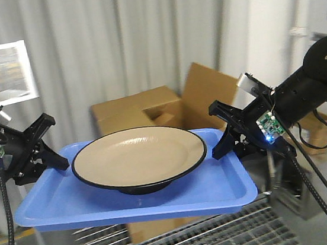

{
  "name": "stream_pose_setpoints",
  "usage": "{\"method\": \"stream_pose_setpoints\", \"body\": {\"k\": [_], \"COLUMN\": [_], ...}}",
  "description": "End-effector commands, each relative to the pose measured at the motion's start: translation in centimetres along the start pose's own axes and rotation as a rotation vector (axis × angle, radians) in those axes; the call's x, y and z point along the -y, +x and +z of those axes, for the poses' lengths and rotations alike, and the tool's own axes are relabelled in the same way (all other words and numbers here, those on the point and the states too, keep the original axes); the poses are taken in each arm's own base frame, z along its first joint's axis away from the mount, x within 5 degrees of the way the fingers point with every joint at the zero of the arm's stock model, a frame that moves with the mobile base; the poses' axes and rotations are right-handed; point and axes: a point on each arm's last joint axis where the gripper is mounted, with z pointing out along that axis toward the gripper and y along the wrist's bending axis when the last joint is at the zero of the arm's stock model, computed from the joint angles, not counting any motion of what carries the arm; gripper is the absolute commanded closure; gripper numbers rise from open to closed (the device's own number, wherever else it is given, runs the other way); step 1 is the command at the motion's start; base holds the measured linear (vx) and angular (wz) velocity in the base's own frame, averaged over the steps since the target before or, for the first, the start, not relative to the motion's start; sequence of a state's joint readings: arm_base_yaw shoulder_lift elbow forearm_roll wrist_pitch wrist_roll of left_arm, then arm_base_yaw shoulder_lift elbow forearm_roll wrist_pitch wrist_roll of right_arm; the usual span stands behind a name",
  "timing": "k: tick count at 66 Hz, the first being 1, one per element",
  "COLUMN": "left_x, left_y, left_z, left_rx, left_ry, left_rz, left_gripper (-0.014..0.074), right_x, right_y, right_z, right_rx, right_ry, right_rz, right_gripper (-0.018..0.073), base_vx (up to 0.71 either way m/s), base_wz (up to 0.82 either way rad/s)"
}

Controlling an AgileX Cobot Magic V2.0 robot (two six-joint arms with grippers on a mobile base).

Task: Place disk in tray to left cabinet
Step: 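Keep holding the tray while driving up to the white cabinet shelf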

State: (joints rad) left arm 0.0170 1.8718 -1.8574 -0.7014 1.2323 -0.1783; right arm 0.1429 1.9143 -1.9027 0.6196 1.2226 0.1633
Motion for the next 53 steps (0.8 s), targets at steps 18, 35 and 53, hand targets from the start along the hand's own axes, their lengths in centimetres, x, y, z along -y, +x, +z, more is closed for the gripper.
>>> {"method": "stream_pose_setpoints", "body": {"k": [18,35,53], "left_x": [4.31,4.31,4.31], "left_y": [1.71,1.71,1.71], "left_z": [-2.84,-2.84,-2.84], "left_rx": [0.001,0.001,0.001], "left_ry": [0.192,0.192,0.192], "left_rz": [0.008,0.008,0.008], "left_gripper": [0.0596,0.0596,0.0596], "right_x": [-3.98,-3.98,-3.98], "right_y": [0.8,0.81,0.81], "right_z": [-3.07,-3.06,-3.06], "right_rx": [0.068,0.067,0.067], "right_ry": [-0.178,-0.178,-0.178], "right_rz": [-0.03,-0.03,-0.03], "right_gripper": [0.0564,0.0564,0.0564], "base_vx": [0.16,0.14,0.13], "base_wz": [-0.67,-0.65,-0.56]}}
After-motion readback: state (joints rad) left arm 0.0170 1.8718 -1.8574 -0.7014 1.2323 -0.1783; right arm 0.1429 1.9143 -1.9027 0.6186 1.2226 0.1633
